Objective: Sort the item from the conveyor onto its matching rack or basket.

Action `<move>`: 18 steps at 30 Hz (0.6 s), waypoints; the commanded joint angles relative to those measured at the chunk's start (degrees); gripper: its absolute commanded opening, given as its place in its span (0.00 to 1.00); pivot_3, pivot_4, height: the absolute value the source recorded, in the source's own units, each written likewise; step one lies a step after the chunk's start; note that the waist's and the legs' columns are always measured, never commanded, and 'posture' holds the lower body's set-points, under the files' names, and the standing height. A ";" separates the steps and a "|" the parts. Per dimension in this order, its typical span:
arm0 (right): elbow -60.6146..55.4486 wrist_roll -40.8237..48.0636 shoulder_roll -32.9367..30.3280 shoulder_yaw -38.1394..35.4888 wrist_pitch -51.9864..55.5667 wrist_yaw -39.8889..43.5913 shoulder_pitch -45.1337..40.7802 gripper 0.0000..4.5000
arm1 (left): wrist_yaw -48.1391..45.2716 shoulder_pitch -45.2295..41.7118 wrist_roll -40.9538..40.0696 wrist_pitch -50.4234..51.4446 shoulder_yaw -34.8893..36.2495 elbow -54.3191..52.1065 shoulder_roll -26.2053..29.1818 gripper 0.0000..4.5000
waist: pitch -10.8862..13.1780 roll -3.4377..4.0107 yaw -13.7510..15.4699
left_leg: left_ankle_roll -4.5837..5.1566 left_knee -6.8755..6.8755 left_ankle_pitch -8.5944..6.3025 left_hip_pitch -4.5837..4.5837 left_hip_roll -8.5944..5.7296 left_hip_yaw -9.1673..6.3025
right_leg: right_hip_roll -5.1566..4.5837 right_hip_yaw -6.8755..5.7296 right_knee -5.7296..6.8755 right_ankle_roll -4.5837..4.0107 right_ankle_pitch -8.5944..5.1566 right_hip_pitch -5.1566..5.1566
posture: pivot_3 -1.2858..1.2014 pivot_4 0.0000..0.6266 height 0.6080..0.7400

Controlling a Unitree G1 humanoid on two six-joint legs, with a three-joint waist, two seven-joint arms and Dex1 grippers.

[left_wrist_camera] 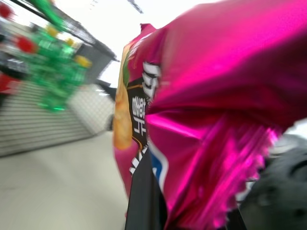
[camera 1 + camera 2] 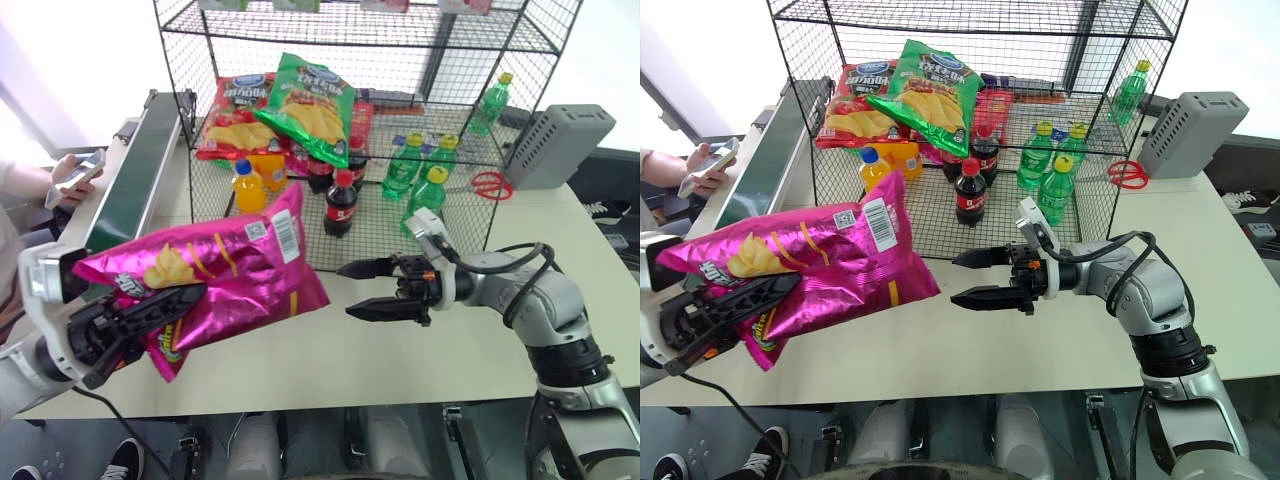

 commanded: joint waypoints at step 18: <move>-6.38 16.91 1.40 -3.12 14.33 -1.47 -3.05 1.00 | -3.65 -16.07 10.50 10.19 -8.98 7.29 -8.42 0.01 | -0.02 -0.03 0.14 | 0.00 0.01 0.00 -0.04 -0.03 0.00 | -0.02 0.01 -0.03 0.01 0.00 0.00 | 0.52 0.24 1.00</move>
